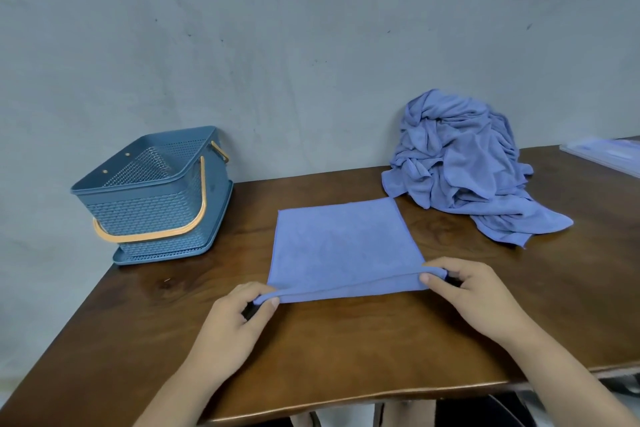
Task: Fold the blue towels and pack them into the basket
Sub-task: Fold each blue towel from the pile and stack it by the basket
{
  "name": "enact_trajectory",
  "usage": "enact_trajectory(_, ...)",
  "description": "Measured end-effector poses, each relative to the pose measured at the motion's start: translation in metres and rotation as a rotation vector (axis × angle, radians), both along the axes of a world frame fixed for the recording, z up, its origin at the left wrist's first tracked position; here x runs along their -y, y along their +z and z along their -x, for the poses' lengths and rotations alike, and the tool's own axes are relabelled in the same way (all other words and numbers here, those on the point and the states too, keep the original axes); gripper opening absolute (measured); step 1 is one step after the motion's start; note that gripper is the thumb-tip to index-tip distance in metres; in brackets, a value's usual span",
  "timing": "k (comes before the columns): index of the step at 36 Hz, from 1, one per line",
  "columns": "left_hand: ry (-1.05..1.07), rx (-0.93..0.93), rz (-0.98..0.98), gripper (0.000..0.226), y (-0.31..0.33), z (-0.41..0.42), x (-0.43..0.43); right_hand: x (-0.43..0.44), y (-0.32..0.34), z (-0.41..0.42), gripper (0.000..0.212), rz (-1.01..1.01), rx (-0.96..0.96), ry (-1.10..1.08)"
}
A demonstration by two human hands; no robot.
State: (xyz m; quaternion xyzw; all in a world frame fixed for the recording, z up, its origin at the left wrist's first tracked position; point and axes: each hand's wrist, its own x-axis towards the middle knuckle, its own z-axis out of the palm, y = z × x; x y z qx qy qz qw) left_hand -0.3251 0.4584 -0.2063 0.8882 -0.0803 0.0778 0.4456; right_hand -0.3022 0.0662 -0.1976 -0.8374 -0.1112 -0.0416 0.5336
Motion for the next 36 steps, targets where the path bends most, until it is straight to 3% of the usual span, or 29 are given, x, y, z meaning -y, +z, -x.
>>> enact_trajectory(5, -0.014, -0.029, 0.168, 0.014, 0.015, -0.014, 0.006, -0.005, 0.010, -0.009, 0.023, -0.172, -0.034, 0.023)
enact_trajectory(10, -0.005, -0.029, 0.294, 0.024, 0.031, -0.048, 0.006, -0.008, 0.021, -0.040, 0.026, -0.213, -0.039, 0.004)
enact_trajectory(17, 0.059, -0.057, 0.488, 0.027, 0.052, -0.133, 0.010, -0.021, 0.043, -0.122, 0.026, -0.287, -0.074, -0.096)
enact_trajectory(20, 0.103, -0.152, 0.550, 0.029, 0.053, -0.177, 0.014, -0.026, 0.036, -0.174, 0.033, -0.259, -0.101, -0.162)
enact_trajectory(23, 0.188, -0.253, 0.550, 0.024, 0.038, -0.223, 0.013, -0.027, 0.012, -0.223, 0.045, -0.180, -0.155, -0.248)
enact_trajectory(25, 0.232, -0.290, 0.497, 0.014, 0.023, -0.238, 0.012, -0.029, 0.002, -0.234, 0.029, -0.113, -0.209, -0.291)
enact_trajectory(26, 0.253, -0.299, 0.453, 0.017, 0.016, -0.239, 0.012, -0.029, -0.003, -0.235, 0.031, -0.085, -0.228, -0.292)
enact_trajectory(29, 0.280, -0.259, 0.358, 0.033, 0.007, -0.234, 0.011, -0.026, -0.009, -0.232, 0.036, 0.005, -0.204, -0.246)
enact_trajectory(36, 0.241, -0.184, 0.195, 0.026, -0.002, -0.231, 0.019, -0.027, -0.027, -0.232, 0.027, 0.099, -0.122, -0.257)
